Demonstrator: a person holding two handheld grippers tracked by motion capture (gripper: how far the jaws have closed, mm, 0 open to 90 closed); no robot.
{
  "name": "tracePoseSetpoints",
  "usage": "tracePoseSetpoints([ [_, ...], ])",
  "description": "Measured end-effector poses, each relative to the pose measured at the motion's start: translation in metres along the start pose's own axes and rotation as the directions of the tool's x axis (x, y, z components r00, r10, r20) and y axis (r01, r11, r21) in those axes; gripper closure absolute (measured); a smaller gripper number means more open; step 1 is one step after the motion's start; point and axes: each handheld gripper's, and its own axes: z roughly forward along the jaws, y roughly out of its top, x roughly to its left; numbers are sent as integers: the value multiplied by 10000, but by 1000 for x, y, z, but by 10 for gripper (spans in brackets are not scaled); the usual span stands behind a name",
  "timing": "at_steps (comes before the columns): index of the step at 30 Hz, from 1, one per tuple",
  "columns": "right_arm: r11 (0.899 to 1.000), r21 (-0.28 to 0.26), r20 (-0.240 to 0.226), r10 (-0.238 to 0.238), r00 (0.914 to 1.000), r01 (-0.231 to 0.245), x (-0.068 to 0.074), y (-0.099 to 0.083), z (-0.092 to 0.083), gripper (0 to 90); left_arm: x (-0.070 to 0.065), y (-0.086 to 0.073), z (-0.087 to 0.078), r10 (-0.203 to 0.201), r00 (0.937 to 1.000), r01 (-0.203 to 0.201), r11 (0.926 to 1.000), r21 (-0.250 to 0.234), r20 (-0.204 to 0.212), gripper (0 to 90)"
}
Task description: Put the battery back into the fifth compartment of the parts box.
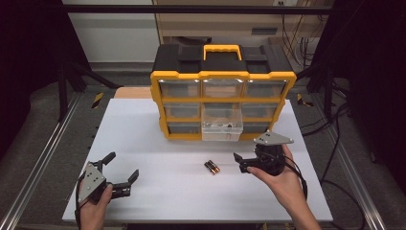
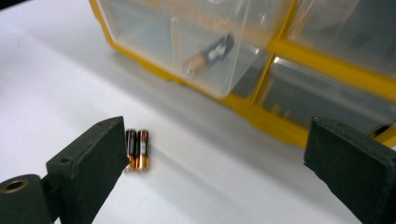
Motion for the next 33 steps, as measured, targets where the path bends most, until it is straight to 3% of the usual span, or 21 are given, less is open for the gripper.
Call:
tracePoseSetpoints([
  [12,9942,1065,-502,-117,9987,170,15,-33,28,81,0,0,0,10,10000,-10,10000,-17,-1,11],
  [20,9903,1378,-879,305,9957,-182,22,-50,44,129,0,0,0,12,10000,-12,10000,-20,-9,10],
  [33,9911,1310,-1255,417,9912,-251,29,-52,58,376,0,0,0,12,10000,-12,10000,2,-56,11],
])
